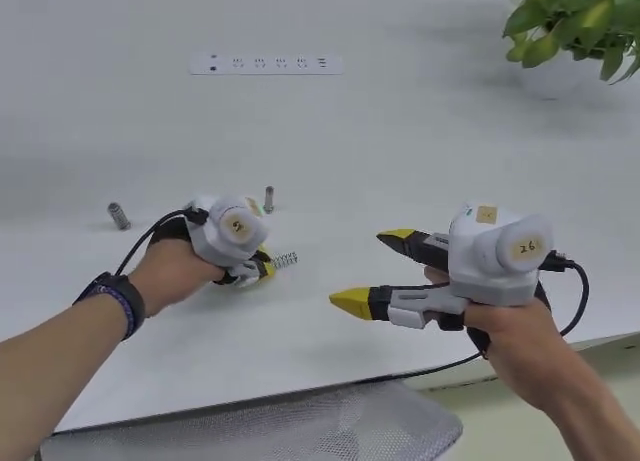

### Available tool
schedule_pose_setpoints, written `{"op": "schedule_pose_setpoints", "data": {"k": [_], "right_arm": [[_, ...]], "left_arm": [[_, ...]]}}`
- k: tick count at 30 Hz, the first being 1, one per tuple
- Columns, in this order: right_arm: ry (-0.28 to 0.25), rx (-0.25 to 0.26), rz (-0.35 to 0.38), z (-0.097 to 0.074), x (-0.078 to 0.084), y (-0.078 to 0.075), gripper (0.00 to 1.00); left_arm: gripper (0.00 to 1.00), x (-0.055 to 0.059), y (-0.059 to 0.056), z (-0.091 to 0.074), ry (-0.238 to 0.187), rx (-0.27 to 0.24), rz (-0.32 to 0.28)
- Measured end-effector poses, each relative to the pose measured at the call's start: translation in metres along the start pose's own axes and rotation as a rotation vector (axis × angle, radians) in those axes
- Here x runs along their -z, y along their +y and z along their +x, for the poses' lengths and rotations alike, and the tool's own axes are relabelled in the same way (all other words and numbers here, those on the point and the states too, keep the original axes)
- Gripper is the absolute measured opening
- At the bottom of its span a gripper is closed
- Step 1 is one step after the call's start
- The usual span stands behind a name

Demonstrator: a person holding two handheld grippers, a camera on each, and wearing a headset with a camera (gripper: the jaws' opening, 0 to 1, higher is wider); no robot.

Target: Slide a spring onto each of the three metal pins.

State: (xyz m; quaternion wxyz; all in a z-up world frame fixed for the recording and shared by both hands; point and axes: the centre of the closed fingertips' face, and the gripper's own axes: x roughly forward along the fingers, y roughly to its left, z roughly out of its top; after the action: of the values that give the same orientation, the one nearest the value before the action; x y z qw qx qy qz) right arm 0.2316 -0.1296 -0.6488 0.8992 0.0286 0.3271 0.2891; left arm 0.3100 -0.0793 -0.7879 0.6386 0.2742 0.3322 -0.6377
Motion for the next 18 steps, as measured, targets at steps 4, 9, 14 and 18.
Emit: {"op": "schedule_pose_setpoints", "data": {"k": [4, 9, 14, 18], "right_arm": [[0.009, -0.006, -0.005, 0.001, 0.003, 0.002, 0.7], [0.016, -0.02, -0.008, 0.003, 0.004, 0.005, 0.72], [0.031, -0.038, -0.021, 0.006, 0.005, 0.009, 0.73], [0.04, -0.05, -0.032, 0.01, 0.007, 0.013, 0.73]], "left_arm": [[0.02, -0.001, -0.002, -0.009, -0.015, -0.01, -0.016], [0.02, -0.003, -0.004, -0.021, -0.038, -0.024, -0.026], [0.02, -0.002, -0.006, -0.036, -0.056, -0.043, -0.026], [0.02, 0.004, -0.007, -0.045, -0.053, -0.059, -0.021]]}}
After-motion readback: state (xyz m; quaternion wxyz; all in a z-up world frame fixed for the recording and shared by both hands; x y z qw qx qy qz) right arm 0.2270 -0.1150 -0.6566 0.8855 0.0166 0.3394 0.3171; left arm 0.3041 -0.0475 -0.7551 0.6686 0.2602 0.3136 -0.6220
